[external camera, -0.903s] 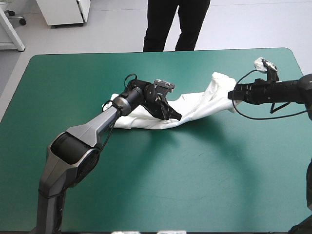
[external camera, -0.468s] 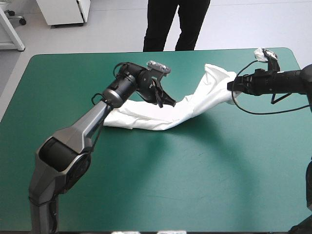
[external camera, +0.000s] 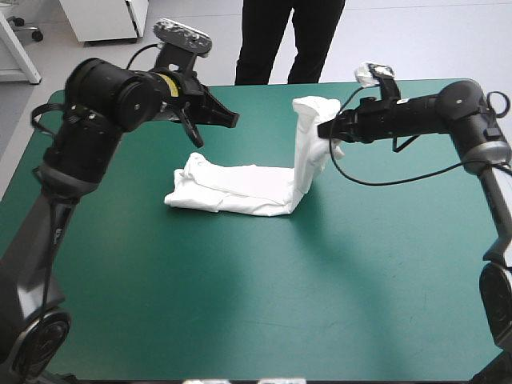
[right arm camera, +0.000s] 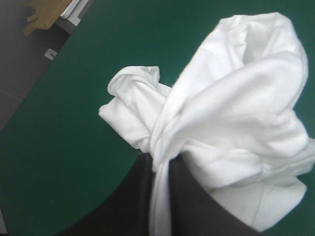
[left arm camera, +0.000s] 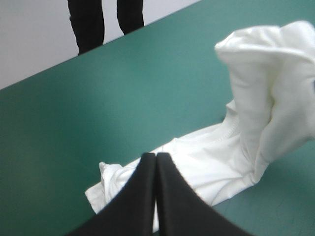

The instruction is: Fold the cloth

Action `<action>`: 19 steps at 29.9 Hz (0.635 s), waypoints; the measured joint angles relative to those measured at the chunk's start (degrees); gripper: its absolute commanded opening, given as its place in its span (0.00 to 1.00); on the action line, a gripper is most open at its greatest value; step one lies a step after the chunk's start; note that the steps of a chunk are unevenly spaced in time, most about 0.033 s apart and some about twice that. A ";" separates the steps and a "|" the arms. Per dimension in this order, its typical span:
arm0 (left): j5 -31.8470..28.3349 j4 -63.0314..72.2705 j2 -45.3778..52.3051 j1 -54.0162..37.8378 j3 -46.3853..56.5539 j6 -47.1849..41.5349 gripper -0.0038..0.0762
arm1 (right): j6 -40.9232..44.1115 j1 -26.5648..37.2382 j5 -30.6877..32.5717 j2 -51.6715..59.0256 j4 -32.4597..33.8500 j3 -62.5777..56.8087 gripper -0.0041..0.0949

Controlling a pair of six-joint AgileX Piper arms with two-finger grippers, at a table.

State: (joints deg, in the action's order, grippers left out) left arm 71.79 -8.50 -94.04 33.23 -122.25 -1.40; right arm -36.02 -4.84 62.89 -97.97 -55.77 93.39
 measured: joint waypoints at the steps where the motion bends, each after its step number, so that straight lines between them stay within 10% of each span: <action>1: 0.00 -0.30 0.86 0.00 -0.04 -0.11 0.04 | 0.36 -1.31 -0.78 -0.61 0.00 0.55 0.02; 15: 0.00 -1.10 6.67 0.00 -0.04 -0.23 0.04 | 3.47 -19.29 -6.73 -18.79 -0.04 13.67 0.03; 19: 0.00 -1.16 6.67 0.00 -0.04 -0.23 0.04 | 3.78 -22.21 -5.62 -23.82 -0.33 20.01 0.17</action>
State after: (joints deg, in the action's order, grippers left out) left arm 71.79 -9.67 -87.37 33.23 -122.29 -1.63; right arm -32.25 -27.05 57.27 -121.79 -56.10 113.40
